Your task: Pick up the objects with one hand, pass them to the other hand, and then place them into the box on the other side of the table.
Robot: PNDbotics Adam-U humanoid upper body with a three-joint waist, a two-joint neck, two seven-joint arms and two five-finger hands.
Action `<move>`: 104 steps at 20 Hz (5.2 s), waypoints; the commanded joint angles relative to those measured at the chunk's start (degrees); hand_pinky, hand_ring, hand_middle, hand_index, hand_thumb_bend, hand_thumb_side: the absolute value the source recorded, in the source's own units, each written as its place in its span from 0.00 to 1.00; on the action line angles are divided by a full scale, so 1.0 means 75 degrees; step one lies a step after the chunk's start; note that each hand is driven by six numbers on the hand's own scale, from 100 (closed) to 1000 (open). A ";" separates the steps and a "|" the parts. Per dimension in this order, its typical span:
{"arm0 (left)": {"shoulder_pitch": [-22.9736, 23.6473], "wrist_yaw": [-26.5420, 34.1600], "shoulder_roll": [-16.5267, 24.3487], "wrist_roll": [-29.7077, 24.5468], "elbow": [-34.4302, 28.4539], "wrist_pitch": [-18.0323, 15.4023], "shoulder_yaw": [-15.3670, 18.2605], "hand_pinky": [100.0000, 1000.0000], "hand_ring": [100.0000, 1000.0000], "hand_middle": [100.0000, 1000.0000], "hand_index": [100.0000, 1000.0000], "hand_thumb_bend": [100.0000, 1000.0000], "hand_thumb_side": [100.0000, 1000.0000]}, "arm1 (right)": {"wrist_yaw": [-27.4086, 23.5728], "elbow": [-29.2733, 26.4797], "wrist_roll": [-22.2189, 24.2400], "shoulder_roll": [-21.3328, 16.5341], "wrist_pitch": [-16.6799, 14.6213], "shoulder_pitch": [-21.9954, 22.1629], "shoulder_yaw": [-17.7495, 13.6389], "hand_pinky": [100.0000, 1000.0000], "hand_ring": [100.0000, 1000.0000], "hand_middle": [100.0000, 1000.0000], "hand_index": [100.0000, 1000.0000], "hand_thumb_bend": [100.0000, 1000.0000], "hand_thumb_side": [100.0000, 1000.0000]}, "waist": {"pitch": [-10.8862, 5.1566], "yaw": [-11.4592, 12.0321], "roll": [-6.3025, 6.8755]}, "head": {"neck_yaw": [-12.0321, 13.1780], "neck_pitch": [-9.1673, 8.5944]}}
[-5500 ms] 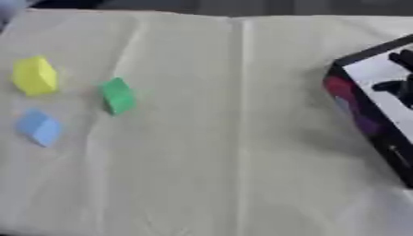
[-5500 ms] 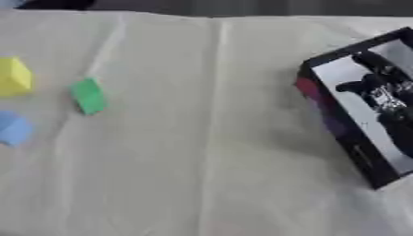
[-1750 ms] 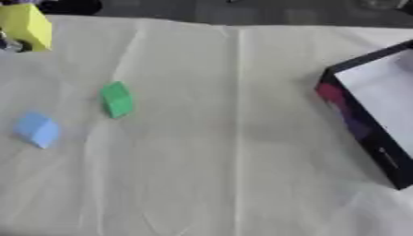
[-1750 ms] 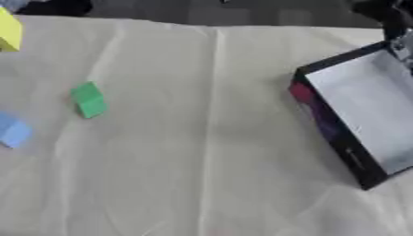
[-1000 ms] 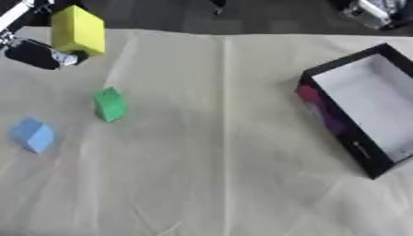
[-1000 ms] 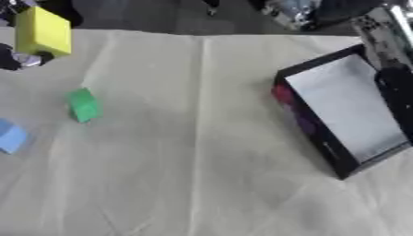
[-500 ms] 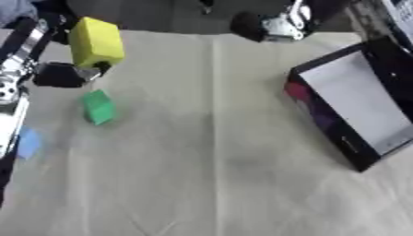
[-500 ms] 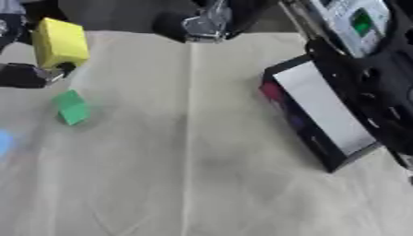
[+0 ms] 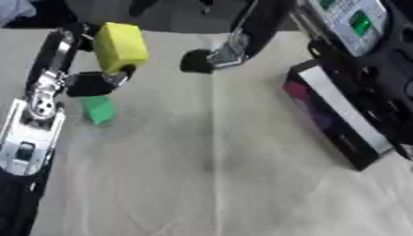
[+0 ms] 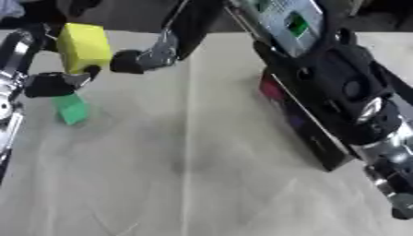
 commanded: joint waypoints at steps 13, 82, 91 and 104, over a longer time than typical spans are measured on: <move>0.0123 -0.0393 -0.0352 0.0071 -0.0354 -0.0169 -0.0301 0.70 0.50 0.29 0.39 0.00 0.00 | 0.1907 0.0784 -0.0974 0.0511 -0.0580 -0.0059 0.0000 0.90 0.81 0.99 0.97 0.33 0.00 | -0.0014 0.0197 -0.0063 | -0.0281 -0.0009; 0.0463 0.0721 -0.0653 0.0106 -0.0136 -0.1085 -0.0326 0.82 0.71 0.57 0.74 0.58 0.14 | 0.2118 0.2502 -0.1861 0.0620 0.0257 0.0524 -0.0089 0.84 0.60 0.51 0.54 0.00 0.00 | 0.0182 0.0304 -0.0034 | -0.0505 -0.0009; 0.0476 -0.0167 -0.0625 0.0431 -0.0208 -0.1257 -0.0304 0.88 0.79 0.66 0.85 0.95 0.48 | 0.1969 0.2422 -0.1947 0.0488 0.0377 0.0477 -0.0149 0.83 0.59 0.49 0.51 0.05 0.00 | 0.0154 0.0269 -0.0028 | -0.0562 -0.0009; 0.0857 -0.0579 -0.0131 0.0775 -0.0114 -0.0911 -0.0052 0.87 0.79 0.66 0.85 0.90 0.43 | 0.1213 0.1771 -0.2317 -0.0764 0.0509 0.0548 -0.0464 0.82 0.59 0.49 0.52 0.06 0.00 | -0.0011 -0.0012 -0.0021 | -0.0544 -0.0009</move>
